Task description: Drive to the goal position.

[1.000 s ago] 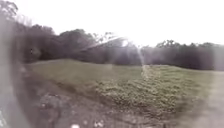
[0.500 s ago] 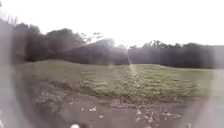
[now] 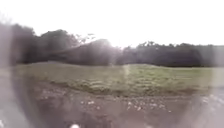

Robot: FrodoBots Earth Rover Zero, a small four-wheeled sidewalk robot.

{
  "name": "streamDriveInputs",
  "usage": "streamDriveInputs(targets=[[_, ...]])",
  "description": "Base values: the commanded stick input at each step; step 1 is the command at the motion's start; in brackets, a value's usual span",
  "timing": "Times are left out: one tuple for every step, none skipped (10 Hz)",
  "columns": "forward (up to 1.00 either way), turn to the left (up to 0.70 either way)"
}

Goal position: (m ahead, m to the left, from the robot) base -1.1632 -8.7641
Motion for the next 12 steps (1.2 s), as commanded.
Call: streamDriveInputs(targets=[[0.17, 0.0], [0.34, 0.0], [0.64, 0.0], [0.7, -0.17], [0.7, -0.34], [0.7, -0.34], [0.7, -0.34], [0.7, -0.34], [0.7, -0.34], [0.7, -0.34], [0.7, -0.34], [0.7, -0.34]])
